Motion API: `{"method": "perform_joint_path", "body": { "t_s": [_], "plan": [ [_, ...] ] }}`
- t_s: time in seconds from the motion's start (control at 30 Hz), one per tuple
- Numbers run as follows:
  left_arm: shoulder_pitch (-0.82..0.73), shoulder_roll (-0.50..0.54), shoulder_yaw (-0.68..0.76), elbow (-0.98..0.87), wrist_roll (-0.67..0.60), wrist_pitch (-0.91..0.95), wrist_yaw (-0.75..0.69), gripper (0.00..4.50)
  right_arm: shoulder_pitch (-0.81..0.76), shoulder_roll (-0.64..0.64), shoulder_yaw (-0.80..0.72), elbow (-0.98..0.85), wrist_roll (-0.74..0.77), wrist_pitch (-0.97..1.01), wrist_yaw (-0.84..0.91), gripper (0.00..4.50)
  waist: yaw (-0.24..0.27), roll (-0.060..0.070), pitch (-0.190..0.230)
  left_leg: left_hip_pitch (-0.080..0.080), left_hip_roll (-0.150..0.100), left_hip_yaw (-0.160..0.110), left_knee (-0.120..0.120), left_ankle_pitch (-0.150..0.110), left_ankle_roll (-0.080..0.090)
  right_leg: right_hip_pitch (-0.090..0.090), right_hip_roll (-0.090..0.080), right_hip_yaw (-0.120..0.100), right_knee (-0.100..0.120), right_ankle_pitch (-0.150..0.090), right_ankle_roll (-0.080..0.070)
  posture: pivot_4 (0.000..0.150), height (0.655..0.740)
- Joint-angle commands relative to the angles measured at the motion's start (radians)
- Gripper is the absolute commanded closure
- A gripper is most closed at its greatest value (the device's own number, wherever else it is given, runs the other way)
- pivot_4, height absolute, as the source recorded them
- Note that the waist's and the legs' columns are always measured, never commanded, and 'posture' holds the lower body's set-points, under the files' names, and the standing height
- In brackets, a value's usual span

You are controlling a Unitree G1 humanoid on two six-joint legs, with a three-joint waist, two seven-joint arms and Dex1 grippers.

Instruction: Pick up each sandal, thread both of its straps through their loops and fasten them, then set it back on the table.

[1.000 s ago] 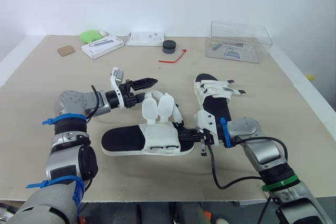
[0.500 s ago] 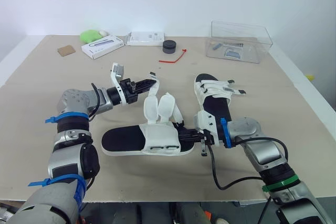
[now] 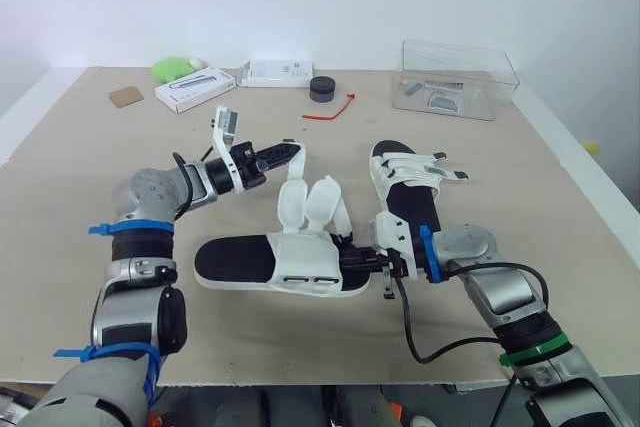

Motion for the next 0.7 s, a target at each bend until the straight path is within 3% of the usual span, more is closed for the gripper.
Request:
{"method": "perform_joint_path", "body": {
  "t_s": [0.03, 0.27, 0.37, 0.47, 0.63, 0.7],
  "plan": [
    [0.076, 0.070, -0.144, -0.190, 0.136, -0.231, -0.122, 4.43, -0.001, -0.012, 0.003, -0.021, 0.000, -0.002, 0.014, 4.50, 0.001, 0.000, 0.000, 0.000, 0.000, 0.000, 0.000, 0.000, 0.000, 0.000, 0.000, 0.001, 0.000, 0.000, 0.000, 0.150, 0.7400],
    [0.234, 0.184, -0.267, -0.351, 0.349, -0.673, -0.254, 4.43, -0.001, -0.017, 0.003, -0.021, -0.001, 0.000, 0.018, 4.50, 0.004, 0.000, 0.000, 0.000, 0.000, 0.000, 0.000, 0.000, 0.000, 0.000, 0.000, 0.000, 0.000, -0.001, 0.000, 0.150, 0.7400],
    [0.314, 0.257, -0.289, -0.378, 0.482, -1.087, -0.331, 4.43, 0.000, -0.020, 0.003, -0.024, -0.001, 0.003, 0.019, 4.50, 0.004, 0.000, 0.000, 0.000, 0.001, 0.000, 0.000, -0.001, 0.001, 0.000, 0.000, 0.000, -0.001, -0.004, 0.003, 0.150, 0.7400],
    [0.315, 0.322, -0.319, -0.264, 0.625, -1.596, -0.356, 4.43, -0.002, -0.020, 0.007, -0.021, -0.002, 0.003, 0.023, 4.50, 0.006, 0.000, 0.000, 0.000, 0.001, 0.001, 0.000, -0.001, 0.002, 0.000, 0.000, 0.000, -0.001, -0.002, -0.003, 0.150, 0.7400],
    [0.213, 0.339, -0.334, -0.035, 0.837, -2.093, -0.247, 4.43, -0.005, -0.014, 0.016, -0.018, -0.004, 0.003, 0.025, 4.50, 0.009, 0.000, 0.000, 0.000, 0.001, 0.001, 0.000, 0.000, 0.003, 0.001, -0.001, -0.001, -0.001, -0.001, 0.000, 0.150, 0.7400],
    [0.181, 0.333, -0.321, 0.029, 0.924, -2.193, -0.183, 4.43, -0.003, -0.012, 0.019, -0.019, -0.005, 0.003, 0.026, 4.50, 0.009, 0.000, 0.000, 0.000, 0.001, 0.002, 0.001, 0.000, 0.004, 0.001, -0.001, -0.002, -0.001, -0.002, 0.004, 0.150, 0.7400]
  ]
}}
